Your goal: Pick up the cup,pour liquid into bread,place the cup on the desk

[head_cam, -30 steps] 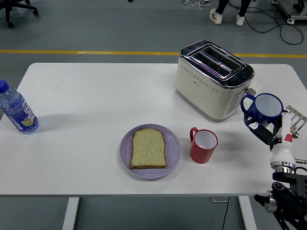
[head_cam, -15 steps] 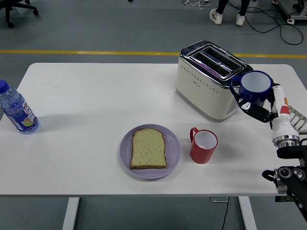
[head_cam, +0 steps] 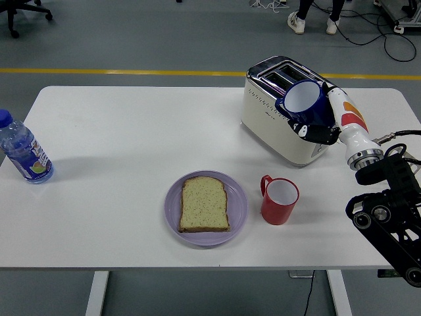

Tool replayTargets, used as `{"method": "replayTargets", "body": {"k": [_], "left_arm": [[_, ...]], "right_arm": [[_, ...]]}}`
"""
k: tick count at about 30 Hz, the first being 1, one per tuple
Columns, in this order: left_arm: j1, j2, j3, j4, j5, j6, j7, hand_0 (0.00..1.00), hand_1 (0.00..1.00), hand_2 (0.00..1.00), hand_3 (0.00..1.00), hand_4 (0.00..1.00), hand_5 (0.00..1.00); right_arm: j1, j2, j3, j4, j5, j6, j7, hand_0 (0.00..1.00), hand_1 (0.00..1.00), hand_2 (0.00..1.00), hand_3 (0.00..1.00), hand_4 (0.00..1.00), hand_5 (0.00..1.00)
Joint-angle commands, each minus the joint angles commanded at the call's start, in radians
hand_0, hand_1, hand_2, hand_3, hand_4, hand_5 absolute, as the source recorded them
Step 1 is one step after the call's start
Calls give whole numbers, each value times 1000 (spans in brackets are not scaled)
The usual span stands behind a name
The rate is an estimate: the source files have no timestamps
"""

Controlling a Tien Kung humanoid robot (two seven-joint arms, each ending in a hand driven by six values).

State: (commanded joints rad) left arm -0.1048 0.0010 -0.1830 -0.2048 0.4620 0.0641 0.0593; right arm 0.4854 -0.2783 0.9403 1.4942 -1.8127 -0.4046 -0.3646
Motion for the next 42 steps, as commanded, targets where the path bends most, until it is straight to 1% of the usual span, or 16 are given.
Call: {"method": "replayTargets", "body": {"k": [8, 9, 14, 15, 17, 20, 21, 23, 26, 27, 32, 33, 35, 38, 39, 42], "left_arm": [[4, -1, 5, 0, -2, 0, 0, 635, 646, 657, 557, 324, 834], [4, -1, 6, 0, -2, 0, 0, 635, 646, 657, 556, 324, 834], [6, -1, 7, 0, -4, 0, 0, 635, 646, 657, 556, 324, 834], [7, -1, 7, 0, -5, 0, 0, 635, 646, 657, 557, 325, 837], [7, -1, 7, 0, -5, 0, 0, 635, 646, 657, 557, 325, 837], [8, -1, 8, 0, -8, 0, 1, 635, 646, 657, 557, 325, 837], [8, -1, 8, 0, -8, -1, 1, 635, 646, 657, 557, 324, 836], [9, -1, 10, 0, -10, -1, 1, 635, 646, 657, 557, 324, 836], [9, -1, 9, -1, -8, -1, 0, 635, 646, 657, 557, 324, 836], [9, -1, 9, -1, -8, -1, 0, 635, 646, 657, 557, 326, 836], [14, -1, 12, 0, -15, -1, 1, 635, 646, 657, 557, 326, 836], [14, -1, 14, 0, -16, -1, 1, 635, 646, 657, 557, 324, 835], [15, -1, 15, 0, -17, -1, 1, 635, 646, 657, 557, 324, 835], [18, -1, 18, 0, -21, -1, 2, 635, 646, 657, 557, 324, 835], [18, 0, 19, 0, -21, -1, 1, 635, 646, 657, 557, 325, 835], [21, 0, 20, 0, -21, -1, 1, 635, 646, 657, 557, 325, 835]], "right_arm": [[75, 3, -120, -19, -91, 38, -53, 352, 377, 537, 575, 641, 2], [87, 3, -138, -21, -108, 48, -57, 384, 430, 542, 575, 631, 2], [134, 1, -215, -23, -187, 74, -65, 384, 430, 542, 575, 631, 2], [144, 0, -233, -23, -208, 78, -67, 449, 465, 553, 577, 608, 2], [146, -1, -238, -24, -215, 79, -67, 449, 465, 553, 577, 608, 2], [190, -7, -316, -16, -299, 109, -137, 449, 465, 553, 577, 608, 2], [200, -9, -337, -15, -317, 113, -153, 524, 481, 562, 578, 594, 2], [227, -13, -390, -13, -346, 126, -186, 524, 481, 562, 578, 594, 2], [251, -22, -441, -5, -354, 135, -213, 524, 481, 562, 578, 594, 2], [256, -24, -458, -3, -355, 137, -220, 580, 501, 567, 580, 589, 2], [311, -40, -549, 7, -373, 165, -259, 580, 501, 567, 580, 589, 2], [325, -43, -567, 8, -381, 174, -269, 606, 513, 572, 581, 583, 2], [342, -46, -590, 9, -390, 183, -281, 606, 513, 572, 581, 583, 2], [380, -50, -643, 13, -408, 211, -281, 606, 513, 572, 581, 583, 2], [386, -49, -651, 15, -405, 223, -281, 630, 532, 578, 583, 580, 2], [391, -40, -661, 19, -405, 256, -281, 630, 532, 578, 583, 580, 2]]}}
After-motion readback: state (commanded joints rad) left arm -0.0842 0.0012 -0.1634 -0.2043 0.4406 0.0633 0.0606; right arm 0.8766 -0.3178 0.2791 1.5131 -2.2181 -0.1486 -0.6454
